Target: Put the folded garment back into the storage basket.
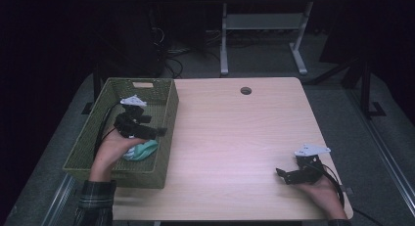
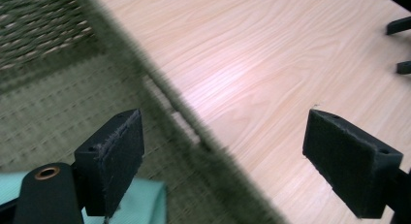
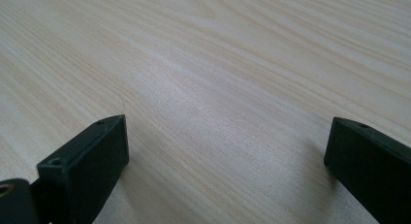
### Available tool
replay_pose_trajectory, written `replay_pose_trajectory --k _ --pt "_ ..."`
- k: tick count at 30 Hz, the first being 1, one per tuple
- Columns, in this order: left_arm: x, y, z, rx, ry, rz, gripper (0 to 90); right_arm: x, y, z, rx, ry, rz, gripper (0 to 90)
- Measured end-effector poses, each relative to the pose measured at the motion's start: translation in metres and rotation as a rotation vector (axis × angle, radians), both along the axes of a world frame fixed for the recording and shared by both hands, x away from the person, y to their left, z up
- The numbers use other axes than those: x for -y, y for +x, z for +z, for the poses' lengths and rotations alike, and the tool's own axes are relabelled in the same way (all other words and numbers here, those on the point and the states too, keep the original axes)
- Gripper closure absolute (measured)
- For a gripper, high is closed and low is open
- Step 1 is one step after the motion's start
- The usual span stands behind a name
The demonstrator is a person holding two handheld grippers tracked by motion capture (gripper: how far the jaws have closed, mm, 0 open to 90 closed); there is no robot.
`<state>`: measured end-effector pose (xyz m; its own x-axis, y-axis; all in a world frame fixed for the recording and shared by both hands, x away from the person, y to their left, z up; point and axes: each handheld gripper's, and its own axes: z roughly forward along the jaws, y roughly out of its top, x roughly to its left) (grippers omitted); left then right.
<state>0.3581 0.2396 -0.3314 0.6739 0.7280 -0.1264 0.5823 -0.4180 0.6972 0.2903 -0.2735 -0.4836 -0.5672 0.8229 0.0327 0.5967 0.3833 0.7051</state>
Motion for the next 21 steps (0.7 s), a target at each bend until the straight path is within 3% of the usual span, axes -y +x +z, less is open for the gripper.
replay_pose_trajectory --k 7,14,21 --pt "0.027 -0.003 -0.003 0.007 0.010 -0.044 14.1 0.000 0.000 0.000 0.000 0.000 0.000 1.7" --pt "0.050 -0.008 -0.002 0.033 -0.033 -0.076 14.1 0.000 0.000 0.000 0.000 0.000 -0.001 1.7" --pt "0.078 -0.013 -0.012 0.036 -0.030 -0.116 14.1 0.000 0.000 0.000 0.000 0.000 -0.001 1.7"
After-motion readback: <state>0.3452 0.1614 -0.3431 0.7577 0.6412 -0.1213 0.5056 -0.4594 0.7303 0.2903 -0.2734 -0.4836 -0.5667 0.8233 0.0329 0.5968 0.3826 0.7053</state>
